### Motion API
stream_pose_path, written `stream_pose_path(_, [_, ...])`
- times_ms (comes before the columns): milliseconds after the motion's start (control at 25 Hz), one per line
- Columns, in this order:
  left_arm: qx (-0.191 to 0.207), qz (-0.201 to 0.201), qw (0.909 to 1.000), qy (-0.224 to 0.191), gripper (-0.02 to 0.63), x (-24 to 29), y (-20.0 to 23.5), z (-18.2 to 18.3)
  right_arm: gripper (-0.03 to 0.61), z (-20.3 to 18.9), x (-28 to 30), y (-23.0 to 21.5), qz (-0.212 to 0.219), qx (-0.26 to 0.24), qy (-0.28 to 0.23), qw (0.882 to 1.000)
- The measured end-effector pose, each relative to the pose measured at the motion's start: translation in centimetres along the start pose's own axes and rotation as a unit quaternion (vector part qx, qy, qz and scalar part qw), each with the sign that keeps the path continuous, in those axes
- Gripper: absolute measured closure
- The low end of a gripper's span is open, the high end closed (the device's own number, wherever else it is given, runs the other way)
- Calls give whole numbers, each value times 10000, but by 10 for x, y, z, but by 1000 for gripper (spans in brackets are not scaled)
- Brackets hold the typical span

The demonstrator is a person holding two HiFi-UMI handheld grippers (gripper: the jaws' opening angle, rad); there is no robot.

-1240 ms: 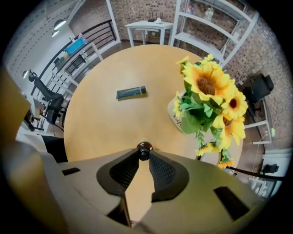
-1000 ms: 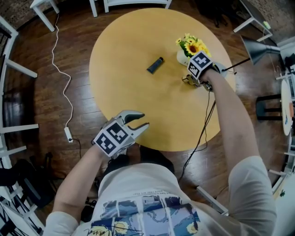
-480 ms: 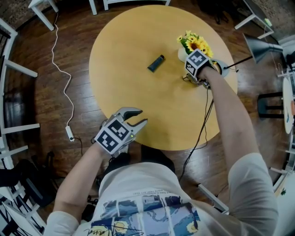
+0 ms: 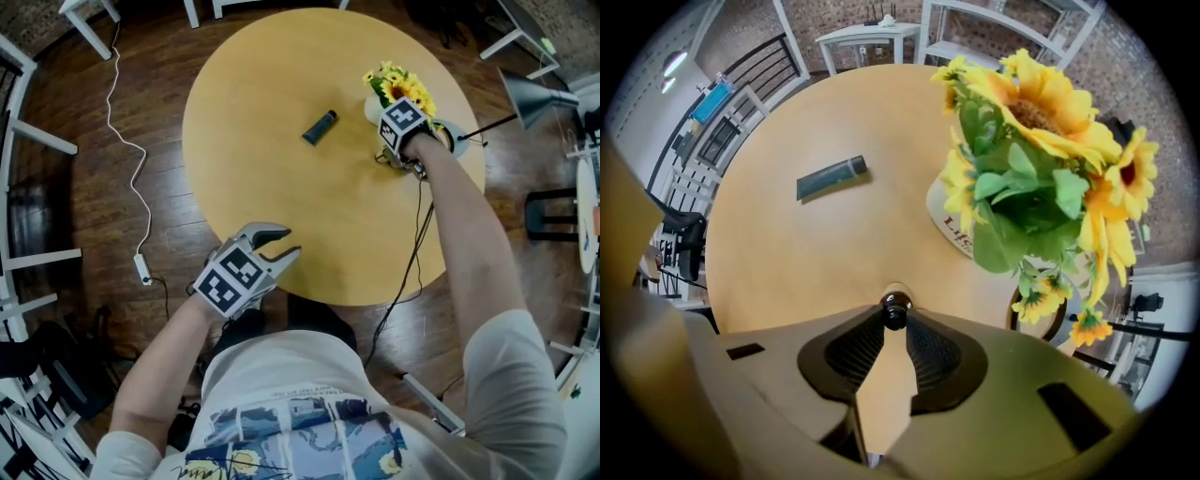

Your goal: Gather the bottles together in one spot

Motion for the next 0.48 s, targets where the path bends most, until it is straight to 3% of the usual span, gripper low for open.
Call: stream_pose_path(480, [-70, -32, 10000, 14, 472, 1, 0, -3, 445, 0, -2, -5, 67, 406, -257, 9988])
Point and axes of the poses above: the fingertips, and each gripper's own axes: x forward along the fingers, y to its left, z out of its top, the point moved 6 cm from there along -x, backward along the fingers, and after that the axes turned 3 degrees about -z, right-handed, at the moved point
